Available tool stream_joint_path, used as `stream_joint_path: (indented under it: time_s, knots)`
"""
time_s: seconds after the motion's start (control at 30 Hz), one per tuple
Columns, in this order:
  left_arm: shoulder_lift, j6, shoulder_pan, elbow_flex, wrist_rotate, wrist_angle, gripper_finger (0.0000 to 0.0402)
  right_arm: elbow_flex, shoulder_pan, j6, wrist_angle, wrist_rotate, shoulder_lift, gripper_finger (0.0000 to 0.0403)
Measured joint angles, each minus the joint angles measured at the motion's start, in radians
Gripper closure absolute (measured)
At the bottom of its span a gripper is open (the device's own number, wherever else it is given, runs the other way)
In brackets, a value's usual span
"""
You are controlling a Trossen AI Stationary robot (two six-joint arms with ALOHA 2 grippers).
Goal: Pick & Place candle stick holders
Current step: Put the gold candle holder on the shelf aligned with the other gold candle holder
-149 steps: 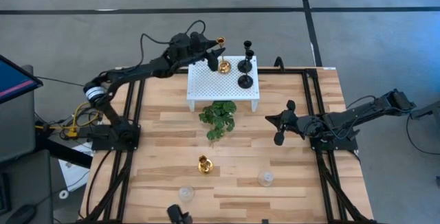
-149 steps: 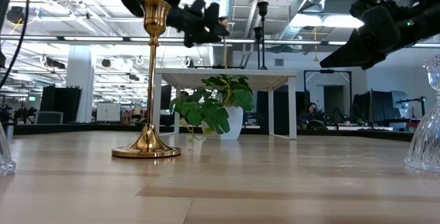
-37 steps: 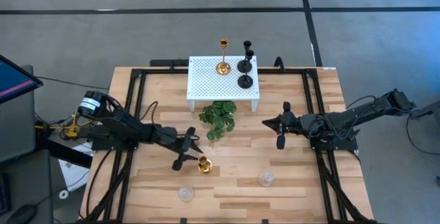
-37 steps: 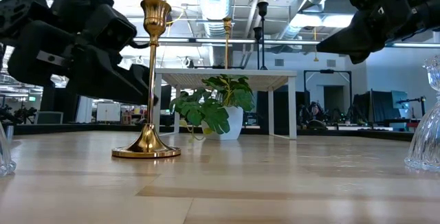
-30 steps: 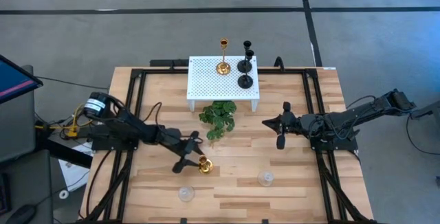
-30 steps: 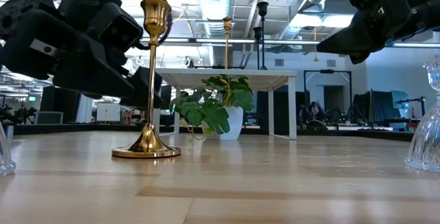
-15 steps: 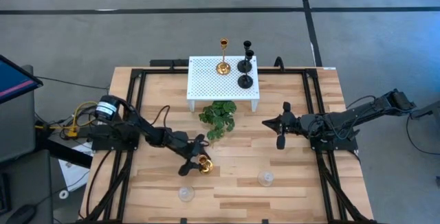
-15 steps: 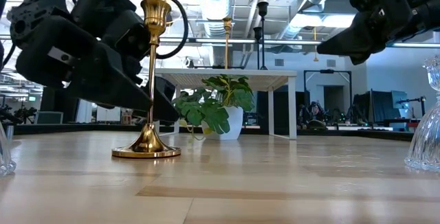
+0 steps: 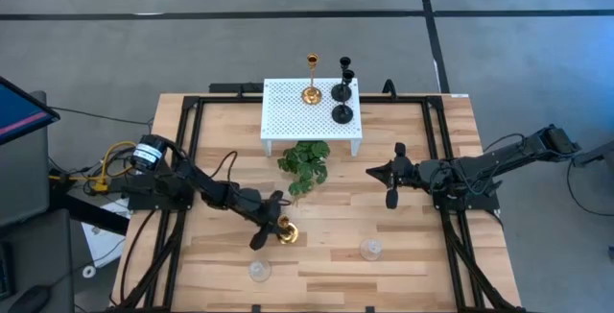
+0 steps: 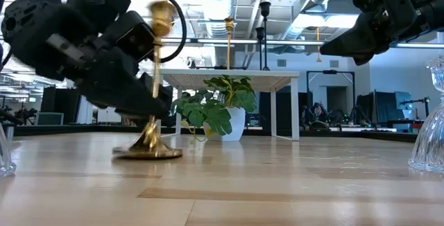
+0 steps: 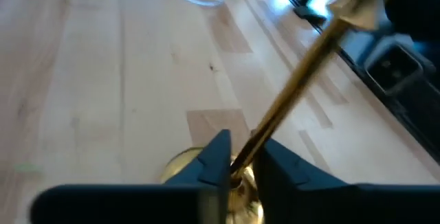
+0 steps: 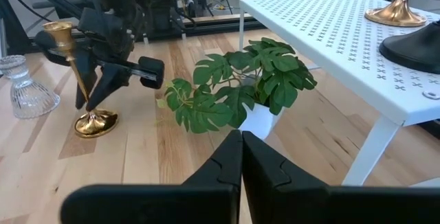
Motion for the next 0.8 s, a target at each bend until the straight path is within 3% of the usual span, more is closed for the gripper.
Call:
stream_joint_path:
  time_s: [0.1, 0.27, 0.47, 0.67, 0.8]
  knots:
    - [-0.024, -0.079, -0.005, 0.0, -0.043, -0.002, 0.0384, 0.0, 0.0, -0.005, 0.0, 0.0, 0.0, 0.0403]
    - [-0.141, -0.095, -0.029, 0.0, -0.118, -0.072, 0.0381, 0.0, 0.0, -0.008, -0.006, 0.0, 0.0, 0.0403]
    - [-0.357, -0.151, -0.044, 0.045, -0.311, -0.399, 0.0387, 0.0, 0.0, -0.008, -0.018, 0.0, 0.0, 0.0403]
    - [-0.502, -0.067, -0.029, 0.177, -0.383, -0.647, 0.0386, 0.0, 0.0, -0.007, -0.027, 0.0, 0.0, 0.0403]
    - [-0.53, 0.017, 0.009, 0.283, -0.427, -0.786, 0.0386, 0.0, 0.0, -0.007, -0.027, 0.0, 0.0, 0.0403]
